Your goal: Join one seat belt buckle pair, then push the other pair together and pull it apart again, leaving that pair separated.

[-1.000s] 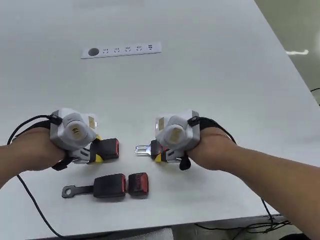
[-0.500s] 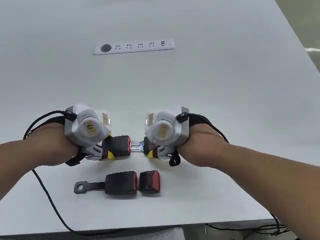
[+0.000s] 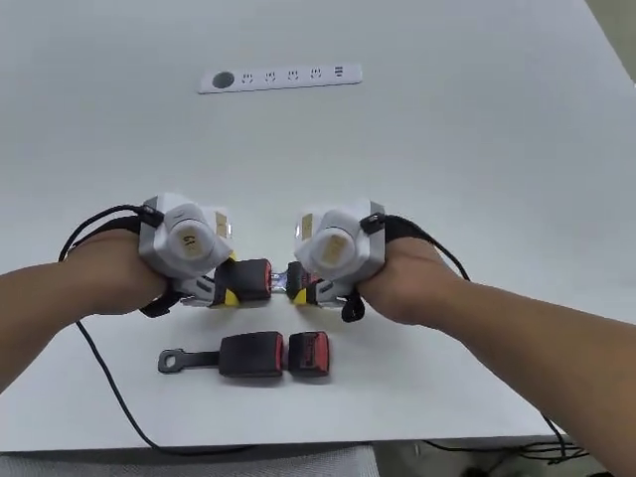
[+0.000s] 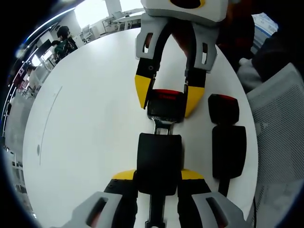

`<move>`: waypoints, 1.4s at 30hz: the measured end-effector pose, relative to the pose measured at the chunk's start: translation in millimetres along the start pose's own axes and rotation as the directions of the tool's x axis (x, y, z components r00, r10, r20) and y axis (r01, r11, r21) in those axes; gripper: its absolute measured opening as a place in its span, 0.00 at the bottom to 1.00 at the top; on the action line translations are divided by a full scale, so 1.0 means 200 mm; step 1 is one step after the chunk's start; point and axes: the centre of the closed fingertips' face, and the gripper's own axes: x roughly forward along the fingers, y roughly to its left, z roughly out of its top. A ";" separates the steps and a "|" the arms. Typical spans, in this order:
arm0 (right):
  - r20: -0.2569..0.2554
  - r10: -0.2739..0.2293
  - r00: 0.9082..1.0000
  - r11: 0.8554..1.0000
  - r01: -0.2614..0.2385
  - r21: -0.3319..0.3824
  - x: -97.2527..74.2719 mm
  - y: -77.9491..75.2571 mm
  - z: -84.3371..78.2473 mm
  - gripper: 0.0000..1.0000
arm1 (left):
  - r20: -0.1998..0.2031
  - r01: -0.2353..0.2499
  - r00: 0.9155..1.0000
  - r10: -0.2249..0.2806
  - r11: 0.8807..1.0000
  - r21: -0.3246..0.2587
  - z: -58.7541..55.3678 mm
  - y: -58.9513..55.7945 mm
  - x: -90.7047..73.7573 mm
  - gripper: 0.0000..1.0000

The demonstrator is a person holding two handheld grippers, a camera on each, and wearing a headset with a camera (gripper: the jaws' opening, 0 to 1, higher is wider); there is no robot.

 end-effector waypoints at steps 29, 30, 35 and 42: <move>-0.002 0.018 1.000 0.999 -0.018 -0.032 0.03 0.01 0.04 0.29 | 0.009 0.016 1.000 -0.017 1.000 0.018 0.00 0.00 0.01 0.32; -0.002 0.018 1.000 0.999 -0.018 -0.030 0.03 0.01 0.04 0.29 | 0.010 0.016 1.000 -0.016 1.000 0.018 0.00 0.00 0.01 0.32; 0.000 0.010 1.000 1.000 -0.010 -0.015 -0.01 0.00 -0.01 0.30 | 0.020 0.013 1.000 -0.013 1.000 0.007 -0.01 0.01 0.01 0.32; -0.020 0.011 1.000 1.000 -0.011 0.002 -0.09 0.01 -0.11 0.31 | 0.003 0.017 1.000 -0.017 1.000 0.014 0.00 0.01 0.02 0.32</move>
